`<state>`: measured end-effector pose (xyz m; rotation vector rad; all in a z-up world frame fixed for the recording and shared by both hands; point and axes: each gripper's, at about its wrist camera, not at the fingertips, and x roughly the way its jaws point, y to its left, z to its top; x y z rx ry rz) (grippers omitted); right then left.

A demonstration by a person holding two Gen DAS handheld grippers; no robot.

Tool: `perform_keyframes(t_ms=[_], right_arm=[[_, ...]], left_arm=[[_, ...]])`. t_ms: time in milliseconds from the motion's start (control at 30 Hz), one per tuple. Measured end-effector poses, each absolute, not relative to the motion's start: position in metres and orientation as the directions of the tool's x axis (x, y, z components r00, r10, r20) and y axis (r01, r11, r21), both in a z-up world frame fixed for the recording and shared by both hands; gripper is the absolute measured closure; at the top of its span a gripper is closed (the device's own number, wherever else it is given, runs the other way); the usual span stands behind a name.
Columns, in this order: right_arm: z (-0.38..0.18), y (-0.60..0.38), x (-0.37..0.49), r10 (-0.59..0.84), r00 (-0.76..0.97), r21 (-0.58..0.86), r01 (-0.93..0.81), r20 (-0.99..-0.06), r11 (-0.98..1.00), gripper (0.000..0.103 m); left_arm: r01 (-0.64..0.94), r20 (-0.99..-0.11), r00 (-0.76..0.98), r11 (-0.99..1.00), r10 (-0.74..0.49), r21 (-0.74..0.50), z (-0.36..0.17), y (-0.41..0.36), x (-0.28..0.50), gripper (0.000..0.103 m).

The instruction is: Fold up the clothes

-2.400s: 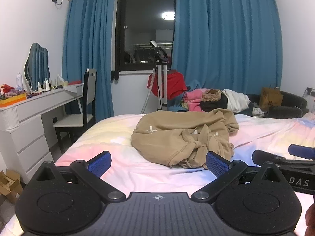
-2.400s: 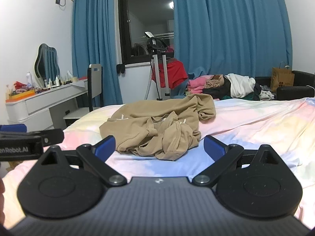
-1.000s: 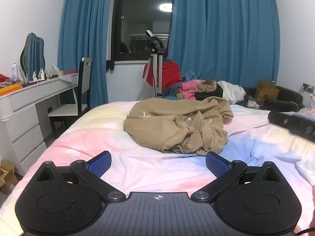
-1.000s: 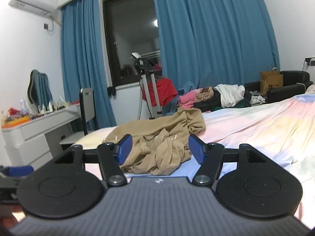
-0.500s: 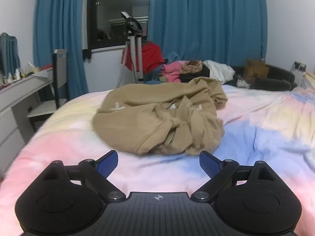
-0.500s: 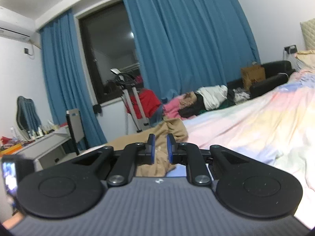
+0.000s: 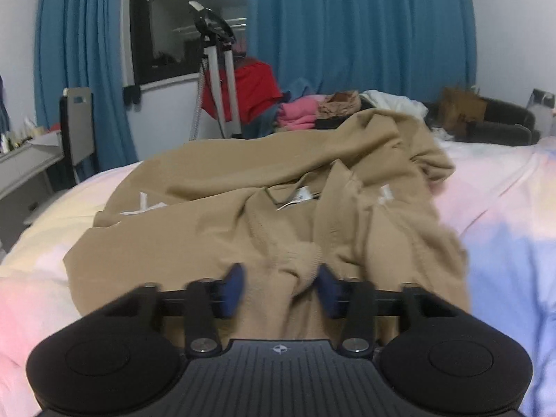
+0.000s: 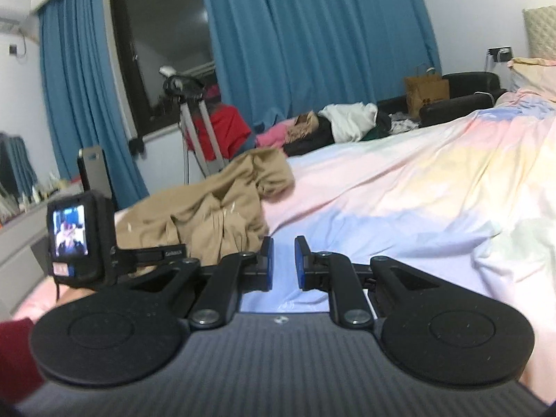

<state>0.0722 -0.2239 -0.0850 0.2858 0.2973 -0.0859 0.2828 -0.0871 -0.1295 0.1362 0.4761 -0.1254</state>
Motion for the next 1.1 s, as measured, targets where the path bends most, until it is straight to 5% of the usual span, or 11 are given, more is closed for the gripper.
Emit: perform_keyframes(t_ms=[67, 133, 600, 1000, 1100], right_arm=[[-0.092, -0.219, 0.079, -0.033, 0.951, 0.253, 0.115, -0.306, 0.961, 0.088], [-0.096, -0.217, 0.083, -0.024, 0.951, 0.250, 0.105, -0.307, 0.963, 0.088], [-0.078, -0.213, 0.054, 0.080, 0.963, 0.320, 0.007, -0.256, 0.947, 0.088], [-0.048, -0.190, 0.012, 0.322, 0.902, 0.410, -0.189, -0.286, 0.892, 0.086], [-0.056, -0.178, 0.017, 0.354, 0.866, 0.426, -0.188, -0.353, 0.885, 0.077]], left_arm=[[0.153, -0.434, 0.894, 0.986, -0.112, 0.060, -0.126, -0.080, 0.279, 0.095], [0.155, -0.393, 0.910, 0.988, -0.132, 0.026, -0.115, -0.070, 0.265, 0.097], [0.236, -0.176, 0.951, 0.965, -0.253, -0.110, 0.000, -0.003, 0.093, 0.099], [0.280, -0.199, 0.928, 0.943, -0.314, -0.180, 0.018, 0.027, -0.033, 0.099], [0.262, -0.205, 0.929, 0.940, -0.307, -0.219, 0.014, 0.040, -0.036, 0.099]])
